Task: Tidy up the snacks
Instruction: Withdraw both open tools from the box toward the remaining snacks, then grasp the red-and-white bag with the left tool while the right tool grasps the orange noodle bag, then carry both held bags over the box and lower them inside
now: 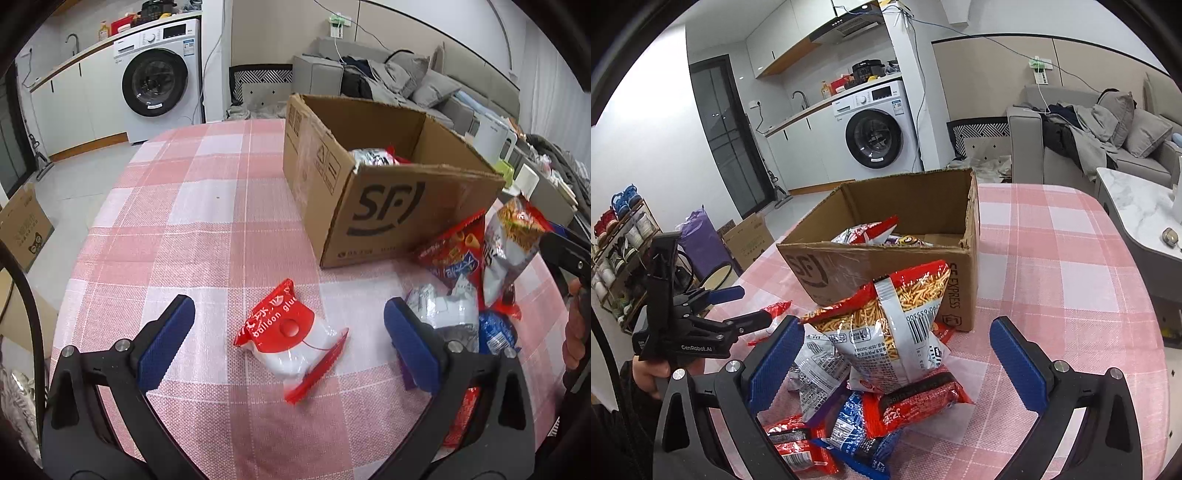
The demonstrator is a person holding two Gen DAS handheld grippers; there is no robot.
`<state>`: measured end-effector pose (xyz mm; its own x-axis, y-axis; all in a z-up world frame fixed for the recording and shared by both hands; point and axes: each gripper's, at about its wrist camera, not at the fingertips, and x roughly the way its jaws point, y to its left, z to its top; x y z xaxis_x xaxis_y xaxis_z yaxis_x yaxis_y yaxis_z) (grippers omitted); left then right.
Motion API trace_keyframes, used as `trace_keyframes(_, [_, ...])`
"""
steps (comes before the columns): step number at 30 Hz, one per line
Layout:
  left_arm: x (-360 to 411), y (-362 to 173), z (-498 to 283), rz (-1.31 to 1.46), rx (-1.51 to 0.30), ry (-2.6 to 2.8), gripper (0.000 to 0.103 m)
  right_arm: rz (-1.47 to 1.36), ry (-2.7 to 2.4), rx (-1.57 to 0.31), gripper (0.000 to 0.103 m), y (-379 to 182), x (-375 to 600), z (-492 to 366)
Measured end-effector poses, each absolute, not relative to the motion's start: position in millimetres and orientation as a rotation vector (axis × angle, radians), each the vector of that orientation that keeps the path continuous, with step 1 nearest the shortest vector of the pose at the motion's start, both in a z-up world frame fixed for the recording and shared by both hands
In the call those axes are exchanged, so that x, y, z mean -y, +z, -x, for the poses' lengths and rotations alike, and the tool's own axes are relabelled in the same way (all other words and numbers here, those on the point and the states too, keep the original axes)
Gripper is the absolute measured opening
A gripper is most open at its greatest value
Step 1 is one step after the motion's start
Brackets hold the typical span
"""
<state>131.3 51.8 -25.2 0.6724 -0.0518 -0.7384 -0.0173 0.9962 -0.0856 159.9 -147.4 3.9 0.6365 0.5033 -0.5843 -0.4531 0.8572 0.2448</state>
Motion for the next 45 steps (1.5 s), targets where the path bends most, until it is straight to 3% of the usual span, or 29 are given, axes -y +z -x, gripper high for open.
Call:
trace_keyframes(7, [-52.1, -39.7, -141.1, 0.09, -0.879, -0.009, 0.102, -0.069, 0.542, -0.725, 0.102, -9.7, 139.8, -166.8])
trace_keyframes(9, [-54.1, -44.5, -143.9, 0.105, -0.893, -0.009, 0.097, -0.069, 0.537, -0.725, 0.102, -11.5, 139.5, -167.4])
trace_keyframes(14, [-56.4, -55.2, -150.6, 0.128, -0.922, -0.034, 0.074, -0.076, 0.529, -0.726, 0.102, -15.0, 140.2, -170.9])
trace_keyframes(17, [-57.1, -59.5, -152.5, 0.139, -0.923, -0.041, 0.068, -0.082, 0.522, -0.725, 0.102, -16.7, 140.7, -173.8])
trace_keyframes(21, [-57.8, -59.5, -152.3, 0.151, -0.908, -0.059, 0.06, -0.078, 0.522, -0.726, 0.097, -18.4, 140.9, -174.9])
trace_keyframes(23, [-57.4, -58.9, -151.5, 0.155, -0.902, -0.071, 0.056, -0.076, 0.527, -0.73, 0.089, -19.3, 140.4, -175.2])
trace_keyframes(26, [-55.4, -58.7, -151.8, 0.153, -0.897, -0.087, 0.054, -0.067, 0.533, -0.735, 0.078, -21.3, 138.4, -175.7])
trace_keyframes(28, [-52.9, -58.3, -151.7, 0.143, -0.891, -0.095, 0.054, -0.06, 0.548, -0.731, 0.063, -21.2, 136.8, -175.5])
trace_keyframes(30, [-50.2, -56.6, -148.0, 0.135, -0.886, -0.103, 0.054, -0.049, 0.549, -0.722, 0.058, -20.3, 135.7, -173.8])
trace_keyframes(45, [-39.2, -32.0, -130.2, 0.122, -0.816, -0.131, 0.054, -0.048, 0.556, -0.668, 0.052, -8.1, 141.3, -163.8])
